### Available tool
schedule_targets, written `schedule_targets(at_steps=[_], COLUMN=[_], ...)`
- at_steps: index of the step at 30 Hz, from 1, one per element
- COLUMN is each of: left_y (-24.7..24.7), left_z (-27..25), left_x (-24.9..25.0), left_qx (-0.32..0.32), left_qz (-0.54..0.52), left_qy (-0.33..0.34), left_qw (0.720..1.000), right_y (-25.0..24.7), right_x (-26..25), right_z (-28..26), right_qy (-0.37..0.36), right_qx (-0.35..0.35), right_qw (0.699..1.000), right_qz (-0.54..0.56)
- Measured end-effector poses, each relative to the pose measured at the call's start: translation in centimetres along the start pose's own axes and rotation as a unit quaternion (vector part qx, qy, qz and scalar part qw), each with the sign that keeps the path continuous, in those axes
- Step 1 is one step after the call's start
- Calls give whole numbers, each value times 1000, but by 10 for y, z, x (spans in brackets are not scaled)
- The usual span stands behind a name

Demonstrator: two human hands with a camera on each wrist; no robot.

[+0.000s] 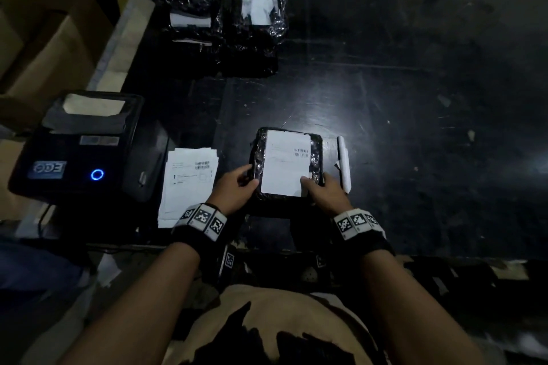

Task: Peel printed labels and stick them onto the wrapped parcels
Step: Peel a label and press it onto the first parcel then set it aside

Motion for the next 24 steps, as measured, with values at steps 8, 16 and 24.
schedule_targets(at_steps=[8,16,24], left_y=[-8,-42,-58], left_z=[10,-22,-84], left_x=[-13,-31,-109], left_qx=[-30,-48,-3], left_qz=[-16,-76,-26], left_qy=[-5,35,-21], left_qw=[999,995,999], right_y=[11,19,-10], right_x=[-4,-28,-80], right_z=[-7,-20,28], right_qy=[6,-36,-40], right_qx=[27,36,60], right_qw=[987,967,949], right_qz=[158,251,308])
Point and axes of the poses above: each hand's wrist, its own z-axis towards the middle knuckle, its own y-axis out of the palm, x = y × z, the point moved 1 cm from there along z, towards the middle knuckle, and after that the axes turned 6 degrees about z, right-handed, at the moved point
